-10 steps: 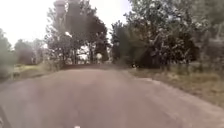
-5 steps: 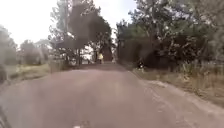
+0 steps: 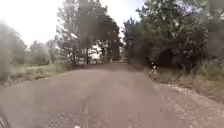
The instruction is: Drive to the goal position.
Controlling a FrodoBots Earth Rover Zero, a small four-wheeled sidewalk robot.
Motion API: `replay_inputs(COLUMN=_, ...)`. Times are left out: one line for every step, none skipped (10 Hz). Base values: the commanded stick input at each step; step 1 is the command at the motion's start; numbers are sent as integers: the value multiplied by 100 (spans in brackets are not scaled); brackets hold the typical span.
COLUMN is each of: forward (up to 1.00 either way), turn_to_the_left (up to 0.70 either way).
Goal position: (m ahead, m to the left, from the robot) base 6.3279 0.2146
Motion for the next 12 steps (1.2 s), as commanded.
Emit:
replay_inputs(forward=100, turn_to_the_left=-12)
replay_inputs(forward=100, turn_to_the_left=-14)
replay_inputs(forward=100, turn_to_the_left=-14)
replay_inputs(forward=100, turn_to_the_left=-15)
replay_inputs(forward=100, turn_to_the_left=-15)
replay_inputs(forward=100, turn_to_the_left=-15)
replay_inputs(forward=100, turn_to_the_left=-15)
replay_inputs(forward=100, turn_to_the_left=-14)
replay_inputs(forward=100, turn_to_the_left=-14)
replay_inputs(forward=100, turn_to_the_left=-14)
replay_inputs(forward=100, turn_to_the_left=-14)
replay_inputs(forward=100, turn_to_the_left=-14)
